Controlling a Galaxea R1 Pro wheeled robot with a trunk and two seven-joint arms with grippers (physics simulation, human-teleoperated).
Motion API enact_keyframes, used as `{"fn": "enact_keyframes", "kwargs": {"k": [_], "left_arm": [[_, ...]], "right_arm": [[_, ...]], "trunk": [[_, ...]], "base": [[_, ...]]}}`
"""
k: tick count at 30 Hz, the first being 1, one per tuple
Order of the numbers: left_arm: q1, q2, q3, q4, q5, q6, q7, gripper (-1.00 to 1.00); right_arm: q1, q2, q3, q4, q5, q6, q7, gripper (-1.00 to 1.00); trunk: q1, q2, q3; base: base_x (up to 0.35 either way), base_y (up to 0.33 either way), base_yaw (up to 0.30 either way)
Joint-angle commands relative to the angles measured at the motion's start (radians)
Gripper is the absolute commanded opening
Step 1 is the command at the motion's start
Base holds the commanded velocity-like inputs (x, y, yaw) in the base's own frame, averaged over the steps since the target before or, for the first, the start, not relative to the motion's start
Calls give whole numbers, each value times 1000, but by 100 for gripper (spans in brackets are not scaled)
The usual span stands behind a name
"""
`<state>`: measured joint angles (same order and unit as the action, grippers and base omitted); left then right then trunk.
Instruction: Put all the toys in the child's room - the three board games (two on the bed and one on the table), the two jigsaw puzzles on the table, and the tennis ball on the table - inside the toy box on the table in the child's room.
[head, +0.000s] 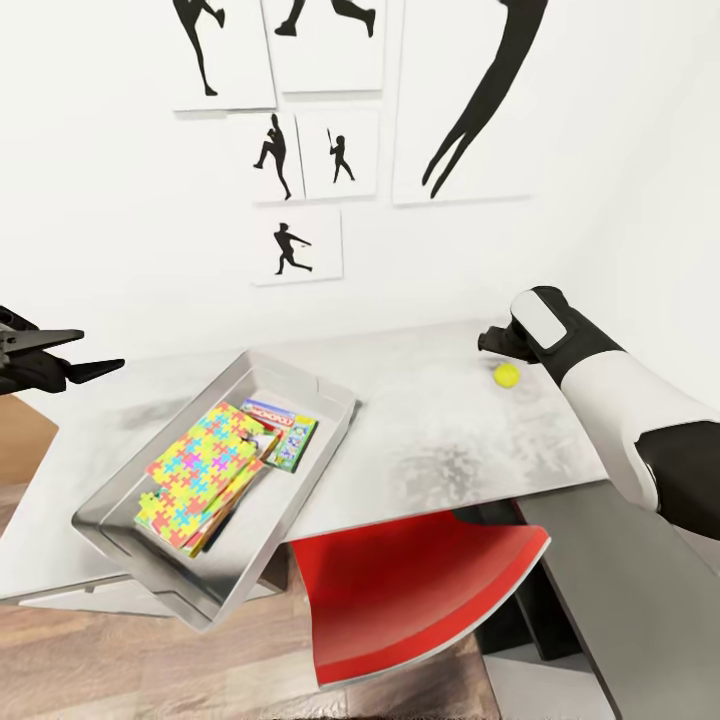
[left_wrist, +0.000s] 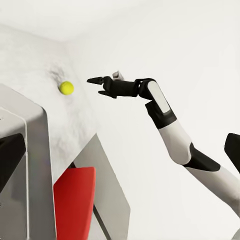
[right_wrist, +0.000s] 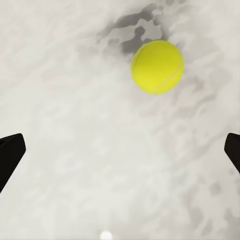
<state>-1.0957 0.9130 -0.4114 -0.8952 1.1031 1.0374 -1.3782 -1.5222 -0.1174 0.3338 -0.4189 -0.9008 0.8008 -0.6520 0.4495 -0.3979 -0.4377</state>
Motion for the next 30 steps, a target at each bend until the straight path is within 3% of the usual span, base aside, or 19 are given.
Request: {"fn": "enact_keyframes", "kwargs": {"k": [1,18,30], "left_arm": [[-3,1,-6,0,3,10,-5,100],[-3,1,-6,0,3,10,-4,100],[-3,1,-7,-2,3,10,-5,100]], "right_arm": [[-1,-2,9,-1,-10,3,-8,100],[-1,-5,9,-1,-10,1,-7,100],[-2,-12,9,-2,-9,-45,-7,100]], "trunk": [[1,-2,-3],[1,-2,-31],[1,-2,-50]], "base": [[0,0,0],[0,0,0],[53,0,0]]}}
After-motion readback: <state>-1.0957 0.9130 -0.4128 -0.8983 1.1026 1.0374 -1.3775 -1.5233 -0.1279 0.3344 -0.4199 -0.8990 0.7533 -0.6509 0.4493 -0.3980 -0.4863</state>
